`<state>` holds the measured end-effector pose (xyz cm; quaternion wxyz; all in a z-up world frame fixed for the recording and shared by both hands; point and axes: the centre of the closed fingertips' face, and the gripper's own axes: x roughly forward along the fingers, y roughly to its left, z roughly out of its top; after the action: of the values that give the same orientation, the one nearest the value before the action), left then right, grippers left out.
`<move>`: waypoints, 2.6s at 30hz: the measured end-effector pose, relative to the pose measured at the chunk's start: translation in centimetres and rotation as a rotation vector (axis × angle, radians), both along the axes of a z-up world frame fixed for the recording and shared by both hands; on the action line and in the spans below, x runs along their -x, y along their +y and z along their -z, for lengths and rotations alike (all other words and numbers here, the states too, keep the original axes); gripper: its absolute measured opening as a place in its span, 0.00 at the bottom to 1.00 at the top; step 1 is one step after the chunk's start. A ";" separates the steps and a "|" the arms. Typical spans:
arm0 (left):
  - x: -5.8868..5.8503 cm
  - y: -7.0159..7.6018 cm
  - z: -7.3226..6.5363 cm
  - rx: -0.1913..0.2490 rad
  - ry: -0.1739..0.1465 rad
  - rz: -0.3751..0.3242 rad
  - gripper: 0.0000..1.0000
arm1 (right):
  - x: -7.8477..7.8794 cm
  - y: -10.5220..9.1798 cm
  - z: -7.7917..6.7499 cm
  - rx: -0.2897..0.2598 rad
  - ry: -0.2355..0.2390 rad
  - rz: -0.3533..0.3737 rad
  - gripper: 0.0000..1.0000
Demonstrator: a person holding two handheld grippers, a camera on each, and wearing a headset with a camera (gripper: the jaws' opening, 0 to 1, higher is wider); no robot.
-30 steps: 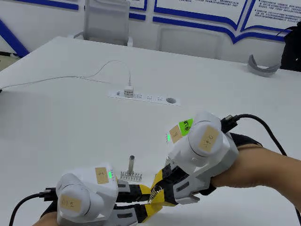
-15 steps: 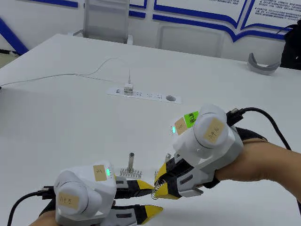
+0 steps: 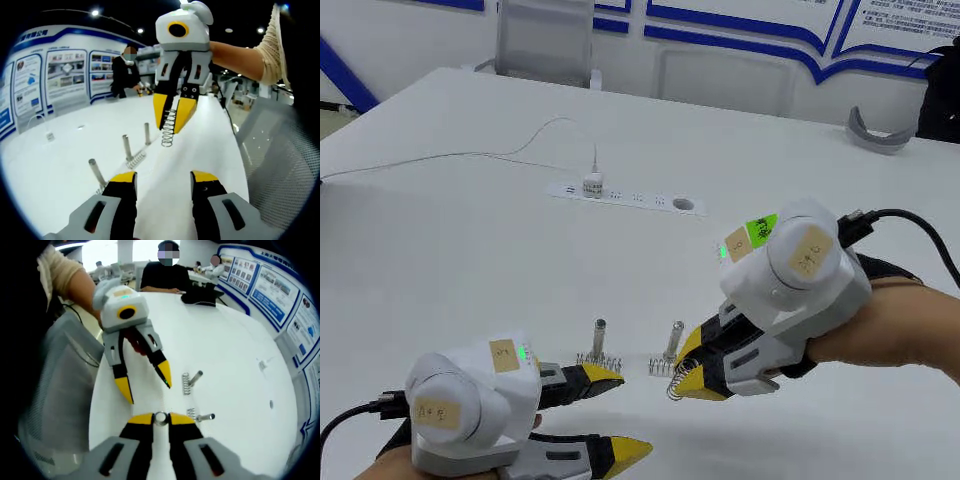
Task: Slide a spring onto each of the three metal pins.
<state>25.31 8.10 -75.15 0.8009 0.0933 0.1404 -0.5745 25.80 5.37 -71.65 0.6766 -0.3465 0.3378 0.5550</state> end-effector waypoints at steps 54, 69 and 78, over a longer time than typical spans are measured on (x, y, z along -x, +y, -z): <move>-1.8 3.5 0.3 0.016 0.032 -0.151 0.67 | -7.3 -8.7 -0.4 0.101 -0.040 0.248 0.12; -1.7 3.6 0.5 0.013 0.037 -0.152 0.66 | -7.8 -9.1 1.4 0.111 -0.004 0.270 0.12; -1.7 3.5 0.5 0.012 0.040 -0.150 0.66 | -8.0 -8.9 2.7 0.111 0.017 0.282 0.12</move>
<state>27.02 11.62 -75.68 0.8395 0.0661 0.1595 -0.5153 33.79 -3.52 -74.37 0.7249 -0.3277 0.4190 0.4377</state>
